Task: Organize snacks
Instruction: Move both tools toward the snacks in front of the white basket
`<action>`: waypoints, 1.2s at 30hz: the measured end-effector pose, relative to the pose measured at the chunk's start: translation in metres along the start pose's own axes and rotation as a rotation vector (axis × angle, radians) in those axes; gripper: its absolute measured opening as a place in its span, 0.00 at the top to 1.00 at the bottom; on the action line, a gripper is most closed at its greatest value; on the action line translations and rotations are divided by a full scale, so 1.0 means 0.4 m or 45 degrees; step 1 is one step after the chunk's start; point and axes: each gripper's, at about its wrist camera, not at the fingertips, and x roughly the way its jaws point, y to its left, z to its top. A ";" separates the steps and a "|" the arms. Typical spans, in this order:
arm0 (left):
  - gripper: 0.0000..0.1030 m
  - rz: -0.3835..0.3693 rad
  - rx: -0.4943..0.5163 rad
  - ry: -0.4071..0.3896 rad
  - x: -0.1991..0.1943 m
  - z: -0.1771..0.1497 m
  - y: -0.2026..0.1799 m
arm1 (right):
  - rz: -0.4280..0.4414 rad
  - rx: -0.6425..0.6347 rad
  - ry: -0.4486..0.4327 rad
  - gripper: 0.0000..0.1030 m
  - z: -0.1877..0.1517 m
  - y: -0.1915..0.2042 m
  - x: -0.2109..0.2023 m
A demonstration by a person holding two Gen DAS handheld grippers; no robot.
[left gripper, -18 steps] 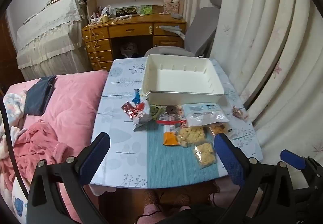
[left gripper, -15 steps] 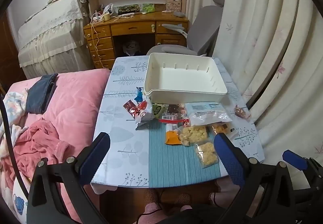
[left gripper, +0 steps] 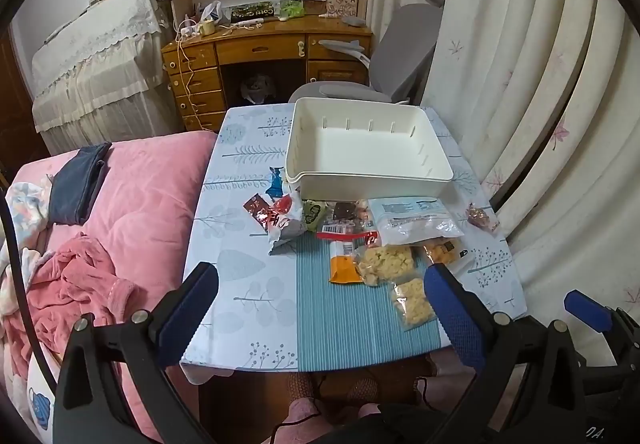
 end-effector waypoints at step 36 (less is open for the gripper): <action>0.01 -0.044 0.073 0.120 0.095 0.072 0.130 | -0.180 0.223 -0.028 0.01 0.018 0.053 0.076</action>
